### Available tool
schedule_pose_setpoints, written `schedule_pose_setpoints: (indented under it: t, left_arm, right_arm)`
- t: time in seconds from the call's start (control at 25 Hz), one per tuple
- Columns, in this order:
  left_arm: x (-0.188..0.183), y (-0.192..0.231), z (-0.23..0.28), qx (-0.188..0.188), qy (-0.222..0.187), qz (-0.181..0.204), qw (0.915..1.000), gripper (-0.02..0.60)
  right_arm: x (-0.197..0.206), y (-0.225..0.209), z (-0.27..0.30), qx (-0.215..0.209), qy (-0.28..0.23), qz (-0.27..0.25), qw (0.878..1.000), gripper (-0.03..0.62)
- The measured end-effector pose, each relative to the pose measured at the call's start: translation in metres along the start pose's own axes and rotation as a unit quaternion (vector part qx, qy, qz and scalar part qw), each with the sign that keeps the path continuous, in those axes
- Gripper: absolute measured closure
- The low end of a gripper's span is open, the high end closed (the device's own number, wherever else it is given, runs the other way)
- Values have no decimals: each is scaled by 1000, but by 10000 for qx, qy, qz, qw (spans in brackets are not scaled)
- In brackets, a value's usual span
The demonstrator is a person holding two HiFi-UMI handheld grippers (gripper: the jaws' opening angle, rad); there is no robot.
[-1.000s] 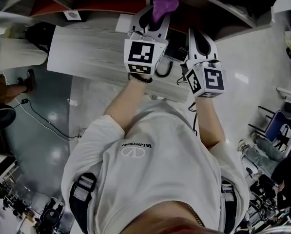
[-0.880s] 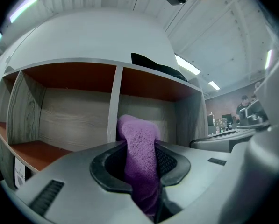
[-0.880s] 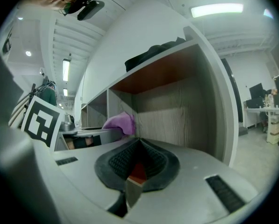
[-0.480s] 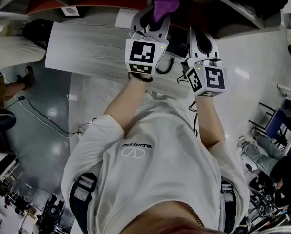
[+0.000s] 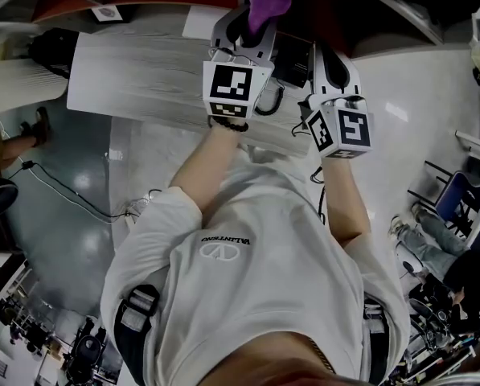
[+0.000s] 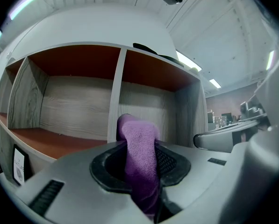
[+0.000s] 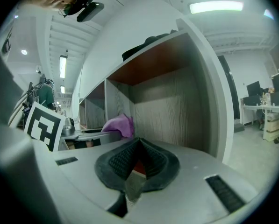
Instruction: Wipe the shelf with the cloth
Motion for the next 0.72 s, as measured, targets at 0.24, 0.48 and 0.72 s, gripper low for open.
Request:
schedule_pose_setpoints:
  t: [0.24, 0.48, 0.72]
  left_arm:
    - [6, -1, 0, -29, 58, -15, 10000, 479]
    - [16, -1, 0, -27, 124, -10, 9999, 479]
    - [23, 0, 5, -25, 217, -7, 9998, 479]
  right_arm:
    - [3, -1, -1, -10, 49, 7, 10000, 594]
    - [8, -1, -3, 10, 86, -5, 10000, 593]
    - [10, -7, -2, 67, 146, 14, 9999, 593]
Point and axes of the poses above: the fingertips, and each gripper's own axes: z forward along the fingers, y to its left, x out of its underside, the point moved 10 cm from there along -z, backward along the fingers, and after that the axes turned 3 degrees about x, right-handed, at the moved point
